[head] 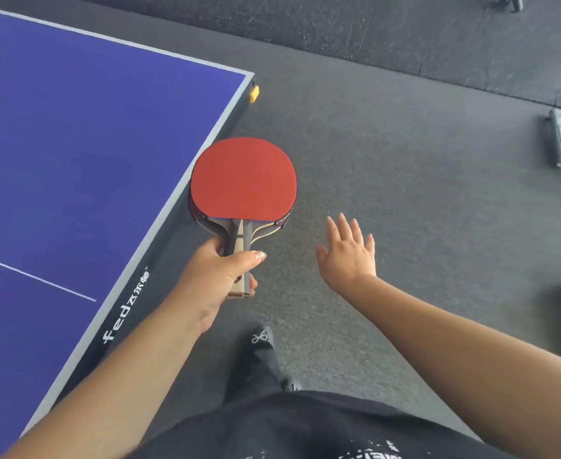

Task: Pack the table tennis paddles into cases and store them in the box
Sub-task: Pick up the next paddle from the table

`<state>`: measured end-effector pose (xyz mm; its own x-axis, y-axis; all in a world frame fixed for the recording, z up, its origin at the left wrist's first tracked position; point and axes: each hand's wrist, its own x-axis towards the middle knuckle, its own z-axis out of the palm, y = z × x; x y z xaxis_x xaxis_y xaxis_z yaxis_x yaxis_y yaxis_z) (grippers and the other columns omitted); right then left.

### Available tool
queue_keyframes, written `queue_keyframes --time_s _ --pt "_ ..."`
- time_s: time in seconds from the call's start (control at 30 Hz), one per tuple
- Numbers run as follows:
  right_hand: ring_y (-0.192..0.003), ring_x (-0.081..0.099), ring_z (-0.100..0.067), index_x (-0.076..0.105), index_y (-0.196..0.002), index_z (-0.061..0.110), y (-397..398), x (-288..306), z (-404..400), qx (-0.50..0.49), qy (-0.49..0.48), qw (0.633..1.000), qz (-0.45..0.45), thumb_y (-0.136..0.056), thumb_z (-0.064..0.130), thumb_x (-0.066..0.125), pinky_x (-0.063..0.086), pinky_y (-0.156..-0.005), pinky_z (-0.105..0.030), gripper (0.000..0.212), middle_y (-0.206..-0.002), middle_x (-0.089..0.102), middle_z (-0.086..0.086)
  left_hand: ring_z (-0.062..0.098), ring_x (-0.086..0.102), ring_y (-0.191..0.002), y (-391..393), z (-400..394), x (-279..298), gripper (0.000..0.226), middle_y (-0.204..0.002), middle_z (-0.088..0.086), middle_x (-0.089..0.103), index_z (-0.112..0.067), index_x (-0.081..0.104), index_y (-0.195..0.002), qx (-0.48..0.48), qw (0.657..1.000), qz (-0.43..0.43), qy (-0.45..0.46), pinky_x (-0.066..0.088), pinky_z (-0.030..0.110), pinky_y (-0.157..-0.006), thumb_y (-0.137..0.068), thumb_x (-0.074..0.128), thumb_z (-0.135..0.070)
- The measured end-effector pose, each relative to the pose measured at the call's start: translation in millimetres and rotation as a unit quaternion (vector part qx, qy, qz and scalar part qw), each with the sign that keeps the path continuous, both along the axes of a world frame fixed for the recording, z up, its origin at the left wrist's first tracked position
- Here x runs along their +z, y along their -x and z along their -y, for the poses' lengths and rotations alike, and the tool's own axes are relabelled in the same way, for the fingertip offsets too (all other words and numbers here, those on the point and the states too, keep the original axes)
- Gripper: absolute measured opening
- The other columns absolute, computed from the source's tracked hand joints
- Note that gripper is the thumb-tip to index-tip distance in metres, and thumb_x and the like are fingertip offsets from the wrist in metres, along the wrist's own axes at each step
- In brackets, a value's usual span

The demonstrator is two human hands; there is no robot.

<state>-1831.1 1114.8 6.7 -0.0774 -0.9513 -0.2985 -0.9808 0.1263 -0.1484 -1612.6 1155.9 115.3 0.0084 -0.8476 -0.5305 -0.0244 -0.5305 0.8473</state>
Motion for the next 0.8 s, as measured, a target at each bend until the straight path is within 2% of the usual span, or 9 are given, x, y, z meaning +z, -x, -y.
queue_keyframes --time_s 0.13,0.2,0.27,0.37,0.53,0.67,0.8 --pt "-0.15 -0.006 -0.025 0.005 -0.156 0.022 13 -4 54 -0.017 0.002 1.0 0.003 -0.102 0.045 0.026 0.0 -0.12 -0.051 0.062 -0.164 -0.002 -0.001 0.017 0.058 -0.055 13 58 -2 0.03 -0.114 0.019 0.066 -0.012 0.06 -0.111 -0.028 0.999 0.012 0.021 0.05 0.032 -0.057 -0.084 0.073 -0.014" --pt "-0.15 -0.006 -0.025 0.006 -0.156 0.022 19 -4 86 -0.024 0.006 1.0 0.0 -0.101 0.045 0.027 0.001 -0.12 -0.051 0.062 -0.164 -0.001 -0.001 0.017 0.059 -0.056 17 93 -1 0.034 -0.111 0.017 0.067 -0.011 0.06 -0.111 -0.037 0.999 0.007 0.028 0.05 0.032 -0.058 -0.081 0.075 -0.017" --pt "-0.15 -0.004 -0.025 0.008 -0.156 0.022 25 -2 119 -0.03 0.008 1.0 0.0 -0.101 0.045 0.027 0.001 -0.12 -0.051 0.062 -0.164 0.001 -0.001 0.017 0.06 -0.057 21 128 0 0.04 -0.1 0.016 0.067 -0.009 0.061 -0.113 -0.045 0.999 0.009 0.026 0.051 0.032 -0.058 -0.078 0.076 -0.021" --pt "-0.15 -0.003 -0.025 0.01 -0.155 0.023 36 2 163 -0.042 0.004 0.999 0.002 -0.101 0.045 0.028 0.002 -0.12 -0.05 0.061 -0.164 0.003 -0.001 0.017 0.059 -0.056 31 177 3 0.031 -0.09 0.014 0.061 -0.006 0.061 -0.114 -0.051 0.998 0.007 0.023 0.05 0.026 -0.054 -0.086 0.071 -0.015" --pt "-0.15 -0.002 -0.025 0.011 -0.155 0.024 60 7 229 -0.062 0.013 0.998 0.002 -0.101 0.046 0.028 0.002 -0.12 -0.05 0.061 -0.164 0.003 -0.001 0.016 0.059 -0.058 54 248 11 0.026 -0.118 0.018 0.064 -0.011 0.06 -0.111 -0.069 0.998 -0.011 0.01 0.053 0.027 -0.055 -0.087 0.07 -0.012" --pt "-0.15 -0.003 -0.025 0.01 -0.155 0.025 82 9 285 -0.062 0.01 0.998 0.006 -0.101 0.047 0.027 0.002 -0.12 -0.049 0.061 -0.164 0.003 -0.001 0.016 0.061 -0.059 79 299 9 0.026 -0.116 0.014 0.066 -0.016 0.061 -0.11 -0.081 0.997 -0.009 0.012 0.054 0.029 -0.059 -0.086 0.071 -0.015" --pt "-0.15 -0.001 -0.025 0.01 -0.155 0.024 105 8 353 -0.029 0.017 0.999 0.006 -0.101 0.045 0.029 0.004 -0.12 -0.049 0.061 -0.163 0.004 -0.002 0.016 0.06 -0.057 112 357 3 0.028 -0.114 0.017 0.066 -0.009 0.06 -0.113 -0.063 0.998 0.0 0.019 0.053 0.028 -0.056 -0.087 0.07 -0.014"
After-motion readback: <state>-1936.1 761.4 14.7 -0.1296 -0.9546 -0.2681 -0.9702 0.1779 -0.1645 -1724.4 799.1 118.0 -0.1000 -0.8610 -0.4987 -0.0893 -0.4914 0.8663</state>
